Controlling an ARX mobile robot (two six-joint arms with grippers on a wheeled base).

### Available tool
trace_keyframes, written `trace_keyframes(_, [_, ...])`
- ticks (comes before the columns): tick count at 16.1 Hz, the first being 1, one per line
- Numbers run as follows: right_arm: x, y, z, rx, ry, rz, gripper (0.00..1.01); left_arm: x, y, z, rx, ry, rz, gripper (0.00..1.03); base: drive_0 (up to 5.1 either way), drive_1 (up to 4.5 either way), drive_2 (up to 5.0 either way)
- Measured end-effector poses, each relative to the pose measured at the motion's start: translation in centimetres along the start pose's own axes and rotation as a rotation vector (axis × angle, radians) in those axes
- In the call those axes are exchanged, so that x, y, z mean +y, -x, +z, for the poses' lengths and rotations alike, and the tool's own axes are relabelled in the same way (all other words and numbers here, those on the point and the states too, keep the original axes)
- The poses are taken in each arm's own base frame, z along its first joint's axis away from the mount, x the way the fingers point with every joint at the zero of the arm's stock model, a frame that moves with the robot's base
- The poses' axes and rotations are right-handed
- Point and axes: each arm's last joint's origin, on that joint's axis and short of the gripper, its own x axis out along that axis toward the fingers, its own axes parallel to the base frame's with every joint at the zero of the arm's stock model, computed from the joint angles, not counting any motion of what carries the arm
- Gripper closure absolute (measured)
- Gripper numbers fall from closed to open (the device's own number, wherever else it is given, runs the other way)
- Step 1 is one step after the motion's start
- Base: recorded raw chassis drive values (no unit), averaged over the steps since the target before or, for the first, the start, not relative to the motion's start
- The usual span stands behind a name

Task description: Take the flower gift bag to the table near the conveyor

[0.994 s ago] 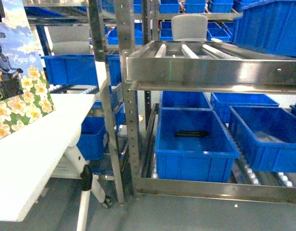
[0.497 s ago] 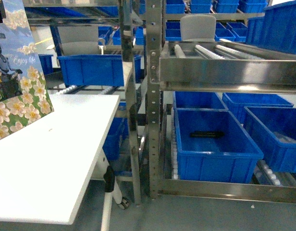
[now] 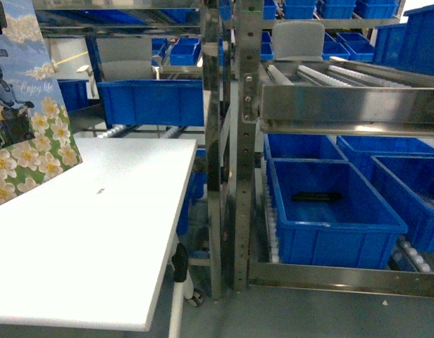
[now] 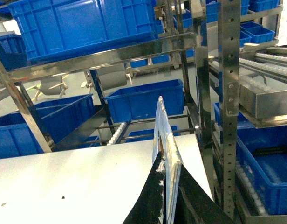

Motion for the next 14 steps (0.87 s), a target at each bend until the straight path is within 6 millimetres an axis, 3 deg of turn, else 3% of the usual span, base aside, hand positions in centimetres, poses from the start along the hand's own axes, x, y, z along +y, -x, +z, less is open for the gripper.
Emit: trace_keyframes(14, [-0.01,0.01,0.08,-0.005,0.001,-0.001,0.99,0.01,0.00,0.02,-0.002,0.001,0.000,1.01,-5.0,2.41,2.4])
